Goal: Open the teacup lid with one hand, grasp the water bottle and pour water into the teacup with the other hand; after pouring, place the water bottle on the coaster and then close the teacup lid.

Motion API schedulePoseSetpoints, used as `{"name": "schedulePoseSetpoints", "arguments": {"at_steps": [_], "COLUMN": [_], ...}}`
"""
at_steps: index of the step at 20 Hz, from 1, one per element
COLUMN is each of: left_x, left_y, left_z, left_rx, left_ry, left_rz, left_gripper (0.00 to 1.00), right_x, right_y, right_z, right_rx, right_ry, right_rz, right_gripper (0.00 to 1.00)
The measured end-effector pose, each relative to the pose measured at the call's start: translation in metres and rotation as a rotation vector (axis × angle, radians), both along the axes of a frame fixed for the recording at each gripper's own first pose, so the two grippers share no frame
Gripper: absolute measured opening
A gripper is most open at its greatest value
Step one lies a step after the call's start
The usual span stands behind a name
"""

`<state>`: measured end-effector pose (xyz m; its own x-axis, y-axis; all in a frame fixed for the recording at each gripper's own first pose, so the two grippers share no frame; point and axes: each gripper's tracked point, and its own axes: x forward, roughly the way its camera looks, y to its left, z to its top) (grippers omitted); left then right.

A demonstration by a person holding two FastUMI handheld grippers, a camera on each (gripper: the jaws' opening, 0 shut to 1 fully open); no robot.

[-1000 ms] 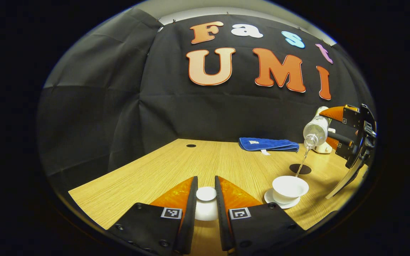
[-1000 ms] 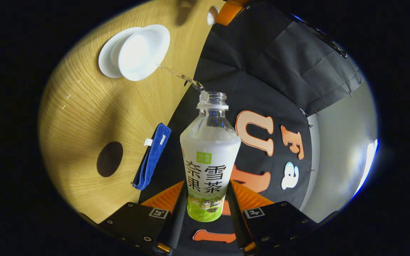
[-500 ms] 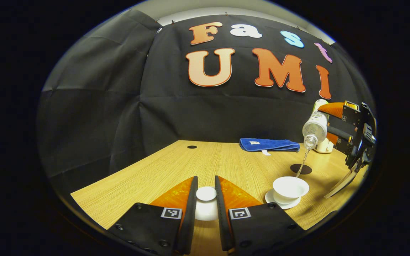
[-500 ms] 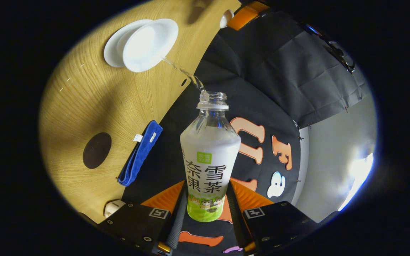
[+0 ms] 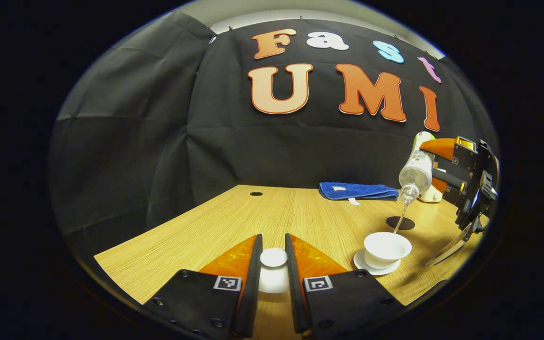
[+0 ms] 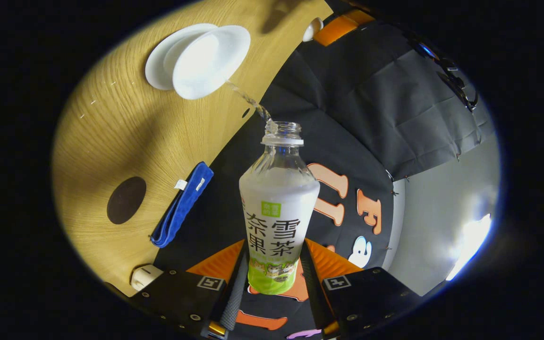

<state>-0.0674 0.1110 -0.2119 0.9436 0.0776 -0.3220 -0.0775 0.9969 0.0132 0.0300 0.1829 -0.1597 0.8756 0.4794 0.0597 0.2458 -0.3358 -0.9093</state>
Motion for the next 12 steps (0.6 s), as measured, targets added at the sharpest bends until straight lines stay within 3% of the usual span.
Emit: {"name": "schedulePoseSetpoints", "arguments": {"at_steps": [8, 12], "left_x": [0.0, -0.001], "left_y": [0.001, 0.001], "left_z": [0.0, 0.0], "left_rx": [0.002, 0.002], "left_ry": [0.0, 0.001], "left_rz": [0.002, 0.001], "left_gripper": [0.34, 0.34], "right_x": [-0.014, -0.021], "right_y": [0.009, 0.012], "right_z": [-0.012, -0.017], "right_rx": [-0.081, -0.069], "right_ry": [0.025, 0.063], "right_rz": [0.052, 0.048], "right_gripper": [0.65, 0.62]}}
